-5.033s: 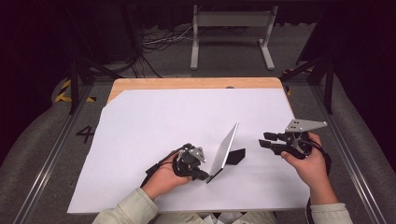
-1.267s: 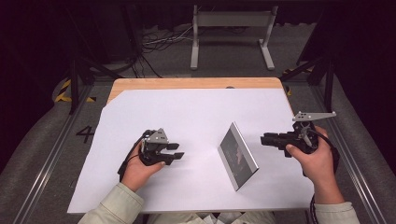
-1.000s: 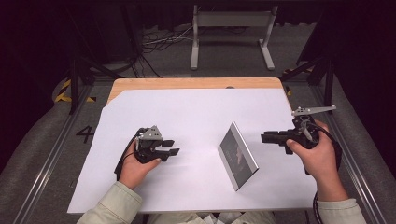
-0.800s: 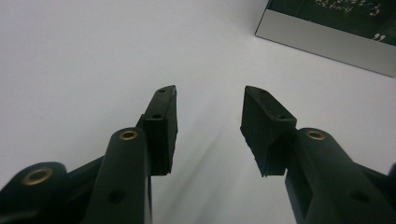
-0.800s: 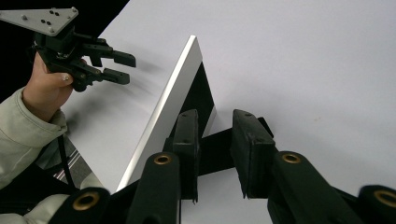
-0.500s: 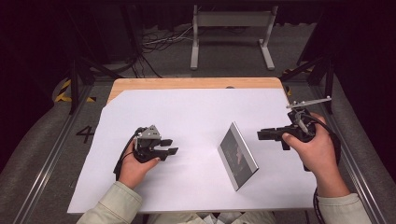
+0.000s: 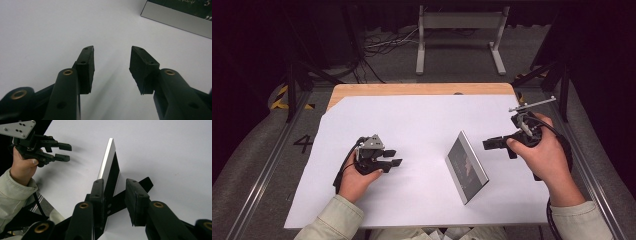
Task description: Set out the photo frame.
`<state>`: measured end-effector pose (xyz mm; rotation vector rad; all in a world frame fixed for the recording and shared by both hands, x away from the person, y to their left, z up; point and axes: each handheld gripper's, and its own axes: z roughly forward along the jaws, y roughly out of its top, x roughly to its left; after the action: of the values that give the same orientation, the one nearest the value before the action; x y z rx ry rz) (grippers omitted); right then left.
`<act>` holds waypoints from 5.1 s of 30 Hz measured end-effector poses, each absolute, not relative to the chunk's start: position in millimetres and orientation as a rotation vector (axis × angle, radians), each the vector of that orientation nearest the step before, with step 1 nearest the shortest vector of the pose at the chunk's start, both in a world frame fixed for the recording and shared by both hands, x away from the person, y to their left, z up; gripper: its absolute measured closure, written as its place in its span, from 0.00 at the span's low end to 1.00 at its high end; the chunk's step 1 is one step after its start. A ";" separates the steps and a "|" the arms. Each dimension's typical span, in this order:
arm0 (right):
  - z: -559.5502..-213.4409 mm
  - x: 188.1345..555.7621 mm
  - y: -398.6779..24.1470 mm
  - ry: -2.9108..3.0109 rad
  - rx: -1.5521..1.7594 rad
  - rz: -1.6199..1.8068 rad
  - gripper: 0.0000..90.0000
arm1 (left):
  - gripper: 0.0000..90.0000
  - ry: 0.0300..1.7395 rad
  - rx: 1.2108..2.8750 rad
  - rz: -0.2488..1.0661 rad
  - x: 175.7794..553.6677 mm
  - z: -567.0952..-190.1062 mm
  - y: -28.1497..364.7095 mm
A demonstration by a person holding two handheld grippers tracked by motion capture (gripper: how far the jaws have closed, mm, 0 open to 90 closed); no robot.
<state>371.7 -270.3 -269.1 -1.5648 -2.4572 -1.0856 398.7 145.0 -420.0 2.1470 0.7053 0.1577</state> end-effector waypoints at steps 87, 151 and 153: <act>-311.4 377.7 -210.9 -2.529 -1.658 -0.775 0.90 | 0.60 0.695 2.160 0.152 397.7 -420.5 142.4; -266.9 429.3 -180.4 -2.995 -0.854 -0.790 0.93 | 0.60 0.853 2.099 0.209 373.0 -425.4 190.4; -266.4 430.4 -178.1 -3.005 -0.825 -0.790 0.93 | 0.60 0.854 2.100 0.209 372.8 -425.5 190.8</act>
<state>430.4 -178.1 -266.4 -0.8248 -3.0048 -0.7897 372.8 190.8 -425.5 2.1005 0.8536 0.2085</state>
